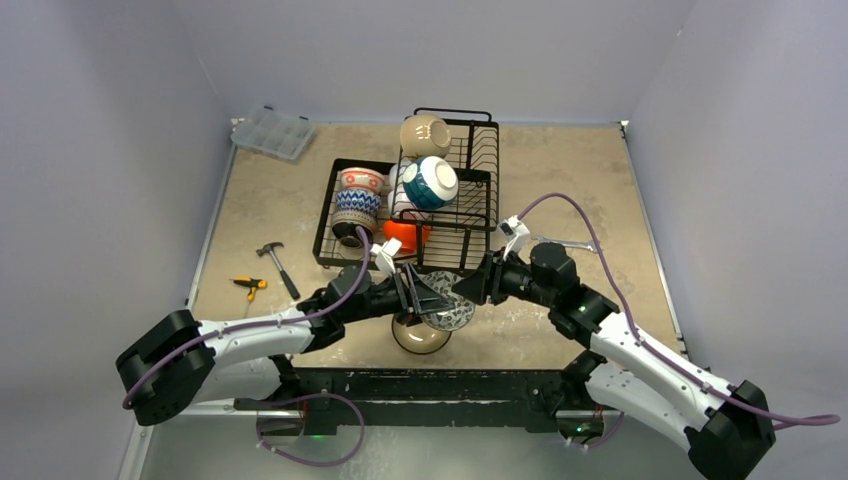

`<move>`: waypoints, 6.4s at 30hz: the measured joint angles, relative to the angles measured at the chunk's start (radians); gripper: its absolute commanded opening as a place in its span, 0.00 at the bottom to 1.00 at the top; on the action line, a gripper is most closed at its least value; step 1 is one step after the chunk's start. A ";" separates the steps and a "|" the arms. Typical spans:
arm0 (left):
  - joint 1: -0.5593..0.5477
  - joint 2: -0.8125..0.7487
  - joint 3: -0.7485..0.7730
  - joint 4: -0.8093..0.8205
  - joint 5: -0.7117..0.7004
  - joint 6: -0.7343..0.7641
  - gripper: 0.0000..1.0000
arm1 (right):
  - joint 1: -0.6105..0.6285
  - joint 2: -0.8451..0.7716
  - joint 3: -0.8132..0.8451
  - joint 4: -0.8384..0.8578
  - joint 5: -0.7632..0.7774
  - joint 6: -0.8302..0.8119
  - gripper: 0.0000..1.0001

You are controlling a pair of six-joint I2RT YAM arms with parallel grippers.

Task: Load the bowls into the dish rack
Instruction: Pick up the bowl from the center of the board, then adjust the bowl in the dish rack.

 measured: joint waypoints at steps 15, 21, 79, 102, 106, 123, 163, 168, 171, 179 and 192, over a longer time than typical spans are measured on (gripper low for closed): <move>0.000 -0.055 -0.003 -0.034 -0.003 0.035 0.59 | 0.000 -0.026 0.000 -0.021 0.005 0.011 0.29; 0.000 -0.069 -0.003 -0.048 -0.006 0.055 0.67 | 0.000 -0.026 0.000 -0.029 0.014 0.019 0.08; 0.171 0.119 0.963 -0.797 0.075 0.565 0.82 | -0.008 0.016 0.525 -0.288 0.251 -0.171 0.00; 0.221 0.492 1.562 -1.265 -0.248 0.866 0.35 | -0.087 0.212 0.843 -0.542 0.821 -0.439 0.00; 0.158 0.589 1.685 -1.360 -0.323 0.918 0.28 | -0.125 0.203 0.850 -0.564 0.838 -0.454 0.00; 0.041 0.800 1.835 -1.579 -0.628 1.043 0.16 | -0.137 0.203 0.856 -0.600 0.808 -0.480 0.00; 0.133 0.320 1.496 -1.316 -0.530 1.057 0.63 | -0.419 0.273 0.838 -0.471 0.359 -0.435 0.00; 0.199 0.237 1.344 -1.249 -0.424 1.008 0.71 | -0.582 0.269 0.767 -0.434 0.257 -0.386 0.00; 0.203 0.208 1.255 -1.217 -0.378 0.982 0.78 | -0.658 0.261 0.694 -0.409 0.217 -0.356 0.00; 0.204 0.005 0.951 -1.103 -0.315 0.934 0.88 | -0.774 0.242 0.429 -0.340 0.064 -0.285 0.00; 0.205 -0.408 0.451 -0.754 0.005 1.035 0.88 | -0.776 0.232 0.197 -0.287 -0.231 -0.234 0.00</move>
